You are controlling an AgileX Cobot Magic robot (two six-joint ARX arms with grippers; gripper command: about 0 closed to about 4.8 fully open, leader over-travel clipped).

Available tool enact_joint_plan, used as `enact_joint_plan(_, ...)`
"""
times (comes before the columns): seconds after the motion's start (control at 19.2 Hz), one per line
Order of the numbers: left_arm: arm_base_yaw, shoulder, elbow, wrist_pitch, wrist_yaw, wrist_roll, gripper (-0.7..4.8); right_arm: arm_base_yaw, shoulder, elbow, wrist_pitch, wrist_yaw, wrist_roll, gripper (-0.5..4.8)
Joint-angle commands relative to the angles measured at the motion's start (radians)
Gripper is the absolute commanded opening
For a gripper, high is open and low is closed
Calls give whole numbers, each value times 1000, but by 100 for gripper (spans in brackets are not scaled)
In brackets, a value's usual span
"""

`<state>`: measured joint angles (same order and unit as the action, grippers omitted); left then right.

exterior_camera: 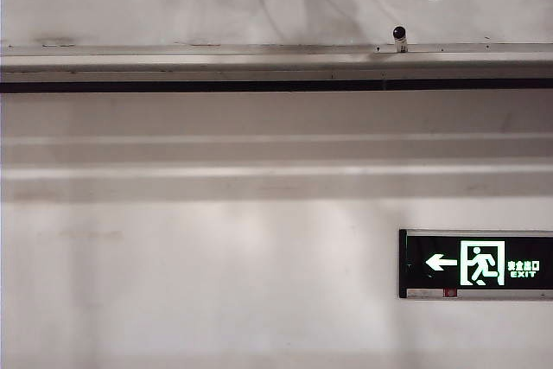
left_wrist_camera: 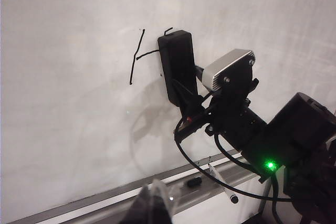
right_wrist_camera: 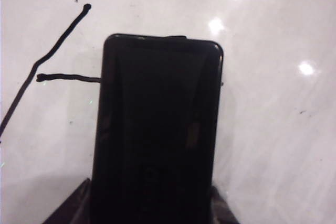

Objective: Wipe the whiteboard clean using the black magnetic whiteboard eraser attached to the whiteboard.

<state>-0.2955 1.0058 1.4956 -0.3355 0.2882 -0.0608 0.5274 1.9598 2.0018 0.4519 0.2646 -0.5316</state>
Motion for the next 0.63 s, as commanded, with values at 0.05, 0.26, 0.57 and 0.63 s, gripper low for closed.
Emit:
enact_joint_plan(0.05,-1,-2,4,7,8,0,-5,-1,-15,13,47,-62,0,302)
enact_joint_plan(0.26,-1,1,4,20,4,0,-5,1,-51,12,39,-57,0,410)
enact_joint_plan(0.57,-6,70,4,154,14,-75,-5,0,-233,11,-37,-16,-4,273)
enact_joint_plan(0.63,-21,97,4,193,24,-100,-5,0,-273,11,-40,-12,-15,92)
